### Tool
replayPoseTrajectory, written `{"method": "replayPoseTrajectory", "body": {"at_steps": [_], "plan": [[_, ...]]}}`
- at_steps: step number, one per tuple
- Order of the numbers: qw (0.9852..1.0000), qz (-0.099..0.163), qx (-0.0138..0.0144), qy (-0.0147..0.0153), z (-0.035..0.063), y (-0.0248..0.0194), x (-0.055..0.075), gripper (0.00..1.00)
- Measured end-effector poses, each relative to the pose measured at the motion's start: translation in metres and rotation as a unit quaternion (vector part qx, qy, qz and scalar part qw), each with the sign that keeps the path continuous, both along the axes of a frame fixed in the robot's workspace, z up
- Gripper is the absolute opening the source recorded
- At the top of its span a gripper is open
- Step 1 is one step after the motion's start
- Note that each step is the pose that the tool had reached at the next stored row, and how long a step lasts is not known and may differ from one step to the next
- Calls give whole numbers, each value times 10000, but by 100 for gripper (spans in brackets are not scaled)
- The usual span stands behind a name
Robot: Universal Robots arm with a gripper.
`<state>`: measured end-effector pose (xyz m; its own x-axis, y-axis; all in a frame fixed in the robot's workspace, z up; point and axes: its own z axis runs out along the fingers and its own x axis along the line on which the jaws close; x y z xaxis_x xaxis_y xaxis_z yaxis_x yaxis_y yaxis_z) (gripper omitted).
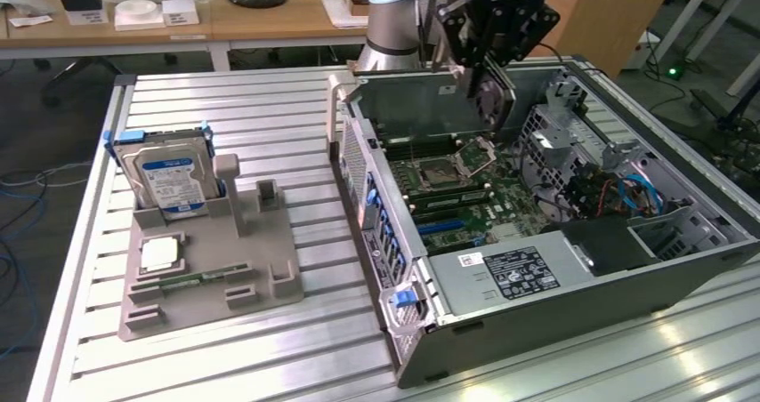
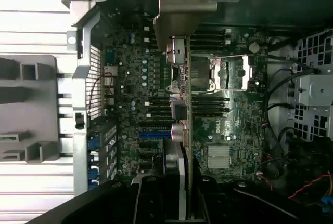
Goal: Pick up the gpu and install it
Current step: 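Pick up the gpu and move the gpu toward the slot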
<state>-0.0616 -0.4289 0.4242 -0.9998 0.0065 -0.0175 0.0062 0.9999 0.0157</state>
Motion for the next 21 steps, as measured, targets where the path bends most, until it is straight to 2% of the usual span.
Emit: {"method": "replayPoseTrajectory", "body": {"at_steps": [17,21], "plan": [[10000,0,0,0,-20,0,620,28],[10000,0,0,0,-21,0,667,28]]}}
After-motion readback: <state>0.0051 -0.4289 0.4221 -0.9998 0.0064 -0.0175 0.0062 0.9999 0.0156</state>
